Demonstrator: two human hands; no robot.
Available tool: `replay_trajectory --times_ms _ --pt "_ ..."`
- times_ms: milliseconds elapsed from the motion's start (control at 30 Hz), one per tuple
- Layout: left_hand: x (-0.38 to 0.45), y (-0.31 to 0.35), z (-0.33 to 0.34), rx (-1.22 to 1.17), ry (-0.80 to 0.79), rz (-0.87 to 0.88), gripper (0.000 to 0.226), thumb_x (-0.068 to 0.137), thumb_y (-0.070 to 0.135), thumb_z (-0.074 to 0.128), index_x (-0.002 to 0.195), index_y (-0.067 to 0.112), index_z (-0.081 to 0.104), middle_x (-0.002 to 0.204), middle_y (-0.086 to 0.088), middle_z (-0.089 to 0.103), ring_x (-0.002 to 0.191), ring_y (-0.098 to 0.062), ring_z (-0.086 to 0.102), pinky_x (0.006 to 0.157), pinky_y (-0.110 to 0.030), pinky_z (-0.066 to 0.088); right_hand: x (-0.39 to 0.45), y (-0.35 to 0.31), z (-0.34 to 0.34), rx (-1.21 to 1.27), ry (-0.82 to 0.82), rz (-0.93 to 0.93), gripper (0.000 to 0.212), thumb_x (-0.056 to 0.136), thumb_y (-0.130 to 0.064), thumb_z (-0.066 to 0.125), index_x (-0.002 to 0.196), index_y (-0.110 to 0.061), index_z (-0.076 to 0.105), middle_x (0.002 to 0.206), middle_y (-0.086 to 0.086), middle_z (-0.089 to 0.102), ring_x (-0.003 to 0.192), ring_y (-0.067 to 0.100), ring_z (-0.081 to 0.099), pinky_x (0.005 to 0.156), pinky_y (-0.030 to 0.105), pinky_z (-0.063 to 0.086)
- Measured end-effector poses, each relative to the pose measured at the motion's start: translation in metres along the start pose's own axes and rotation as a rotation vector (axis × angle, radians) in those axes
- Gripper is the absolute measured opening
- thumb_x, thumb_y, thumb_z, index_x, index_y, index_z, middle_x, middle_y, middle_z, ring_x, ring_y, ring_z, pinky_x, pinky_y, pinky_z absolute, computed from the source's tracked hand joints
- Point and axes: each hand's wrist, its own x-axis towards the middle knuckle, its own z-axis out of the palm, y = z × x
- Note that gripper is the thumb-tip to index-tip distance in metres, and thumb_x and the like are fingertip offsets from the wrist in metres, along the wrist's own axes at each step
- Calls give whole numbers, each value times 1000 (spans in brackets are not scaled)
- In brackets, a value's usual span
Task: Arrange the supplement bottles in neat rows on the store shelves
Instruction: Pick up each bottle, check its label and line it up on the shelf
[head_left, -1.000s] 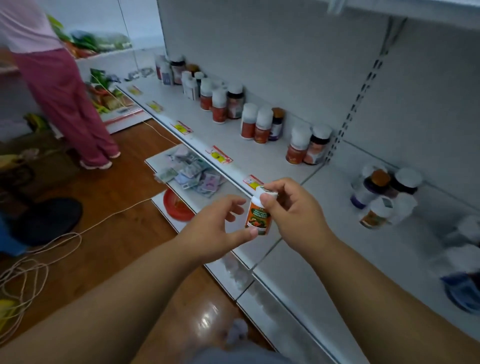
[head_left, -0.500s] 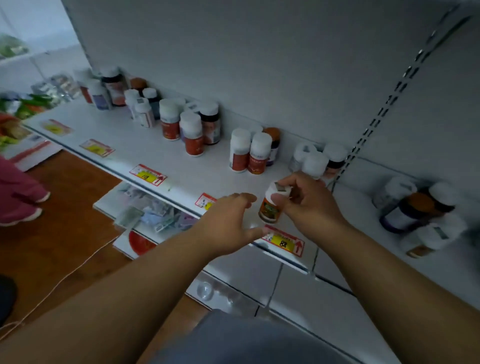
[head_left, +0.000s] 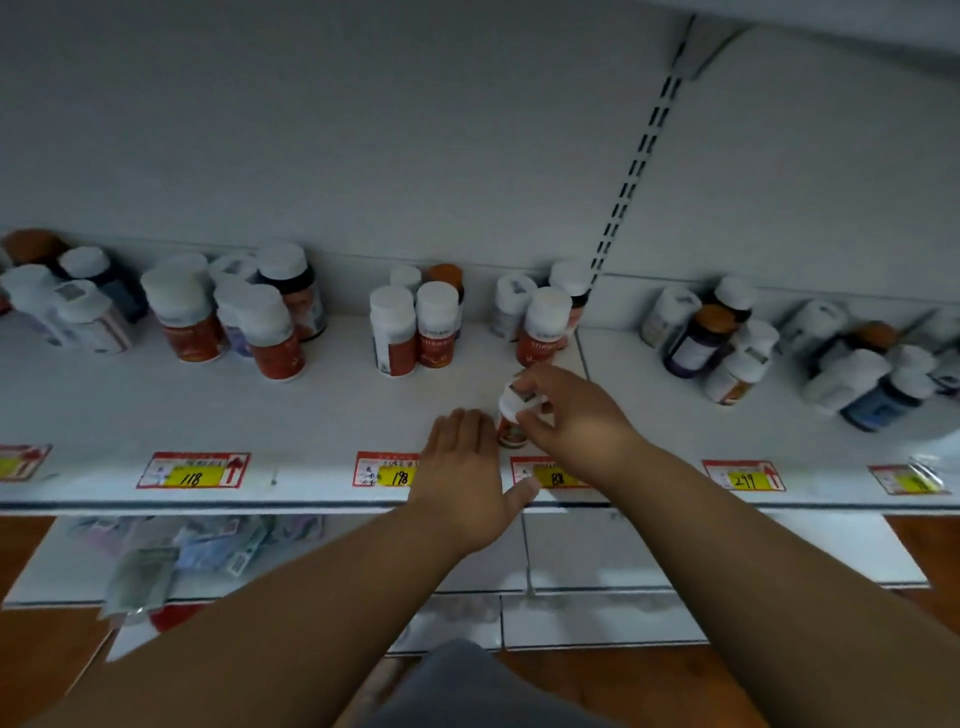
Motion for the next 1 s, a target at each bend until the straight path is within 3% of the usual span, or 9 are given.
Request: replay_trajectory --times_ms 100,333,433,567,733,900,1000 --pt "2 -2 1 6 47 12 86 84 72 29 141 8 37 137 -11 42 127 -30 34 114 -44 22 1 -2 0 -25 3 8 28 87 -19 63 114 -19 56 115 0 62 94 16 56 81 31 46" --pt "1 -1 1 37 -39 -32 93 85 74 26 149 7 22 154 -14 26 141 -31 21 119 -44 11 -7 -4 1 -6 33 10 31 87 -18 64 118 -18 56 116 2 58 99 18 56 80 26 43" --pt "-8 5 -18 -13 -3 -68 85 82 71 43 140 9 38 143 -12 41 129 -29 37 111 -39 29 -18 -5 -10 -19 96 -41 44 86 -19 66 128 -13 53 126 7 54 112 22 52 93 26 42" --pt "-41 33 -39 -122 232 -88 56 82 54 53 120 13 57 115 -6 58 102 -24 53 90 -38 46 -58 14 -46 -19 243 -20 45 86 -25 65 128 -17 52 129 3 52 116 14 48 93 14 30" --pt "-35 141 -45 -227 262 110 44 83 37 67 119 14 59 115 -4 59 104 -24 54 90 -38 46 -139 64 -110 33 343 43 40 89 -28 63 127 -21 52 122 -8 50 113 10 49 94 28 44" --pt "-3 289 -30 -327 255 264 39 81 34 61 115 15 60 111 -4 60 100 -24 55 89 -37 45 -236 149 -196 -29 437 158 35 88 -29 64 122 -25 55 108 -17 50 96 -4 45 85 21 40" --pt "20 370 -19 -353 250 336 37 85 36 61 116 17 60 112 -1 59 102 -21 52 88 -34 42 -283 199 -243 -61 475 250 30 88 -30 64 117 -24 57 105 -13 57 95 1 52 85 23 45"
